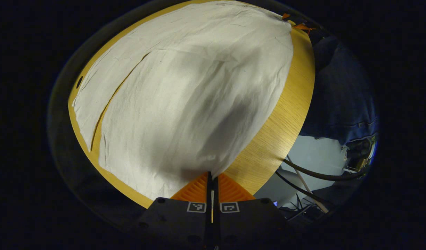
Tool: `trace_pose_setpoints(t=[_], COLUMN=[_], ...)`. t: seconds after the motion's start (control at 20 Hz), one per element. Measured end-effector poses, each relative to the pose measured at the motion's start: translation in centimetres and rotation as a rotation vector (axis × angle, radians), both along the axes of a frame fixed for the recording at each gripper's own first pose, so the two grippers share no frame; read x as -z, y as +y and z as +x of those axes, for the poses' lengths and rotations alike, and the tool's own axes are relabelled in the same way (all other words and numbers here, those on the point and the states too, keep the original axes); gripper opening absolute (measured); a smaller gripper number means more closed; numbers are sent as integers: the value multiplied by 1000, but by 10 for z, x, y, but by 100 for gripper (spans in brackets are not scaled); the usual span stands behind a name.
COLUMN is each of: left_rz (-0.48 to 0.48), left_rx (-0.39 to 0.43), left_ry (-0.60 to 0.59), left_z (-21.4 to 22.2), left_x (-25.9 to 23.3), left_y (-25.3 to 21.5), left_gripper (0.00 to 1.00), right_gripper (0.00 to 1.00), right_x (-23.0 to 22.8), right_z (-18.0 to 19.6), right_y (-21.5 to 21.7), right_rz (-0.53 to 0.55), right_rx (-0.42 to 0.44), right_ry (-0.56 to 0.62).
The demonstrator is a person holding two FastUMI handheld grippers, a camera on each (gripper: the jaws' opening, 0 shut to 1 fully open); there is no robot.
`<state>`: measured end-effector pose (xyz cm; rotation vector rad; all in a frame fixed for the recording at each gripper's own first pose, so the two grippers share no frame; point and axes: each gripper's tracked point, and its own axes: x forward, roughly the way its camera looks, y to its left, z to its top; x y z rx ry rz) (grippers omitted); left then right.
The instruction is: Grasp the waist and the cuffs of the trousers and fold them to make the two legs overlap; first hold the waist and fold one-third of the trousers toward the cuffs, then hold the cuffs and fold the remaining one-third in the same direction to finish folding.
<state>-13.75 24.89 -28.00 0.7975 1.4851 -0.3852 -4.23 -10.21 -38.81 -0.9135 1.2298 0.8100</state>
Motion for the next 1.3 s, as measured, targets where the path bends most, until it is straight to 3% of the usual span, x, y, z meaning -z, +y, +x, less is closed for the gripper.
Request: trace_pose_setpoints(t=[0.05, 0.2, 0.25, 0.35, 0.45, 0.5, 0.65, 0.7, 0.8, 0.85, 0.9, 0.95, 1.1, 1.3], left_rz=[2, 8, 10, 10, 8, 8, 2, 2, 2, 0, -2, -3, 6, 108], left_rx=[-2, -6, -5, -7, -10, -11, -16, -19, -26, -25, -26, -31, -32, 31], left_ry=[-1, -4, -4, -4, -4, -3, -2, -3, -11, -13, -12, -8, -5, -71], left_z=[0, 0, 0, 0, 0, 0, 0, 0, -1, 0, -1, -1, -1, 14], left_x=[0, -1, 0, 0, 0, 1, 0, 1, 0, 1, 1, 1, 0, -11], left_y=[0, 0, 0, 0, -1, -1, -1, -1, -1, -1, -1, -1, 0, 14], left_gripper=[0, 0, 0, 0, 0, 0, 0, 0, 0, 0, 0, 0, 0, 0], right_gripper=[78, 77, 69, 71, 64, 57, 13, 18, 5, 7, 2, 7, 7, 0], right_x=[3, 7, 8, 8, 8, 8, 9, 6, 9, 7, 6, 6, 4, -13], right_z=[2, 1, 0, 1, 4, 7, 12, 13, 12, 13, 13, 13, 15, 22], right_y=[0, 1, 0, 1, 0, 0, 0, 1, -1, -1, -1, -1, 1, 10], right_rz=[-6, -19, -20, -18, -22, -29, -44, -51, -58, -61, -59, -57, -49, 19], right_rx=[6, -4, -3, 3, 19, 34, 73, 90, 107, 117, 124, 125, 126, 179], right_ry=[18, 58, 63, 70, 64, 59, 30, 20, 11, 7, 1, -9, -60, -114])
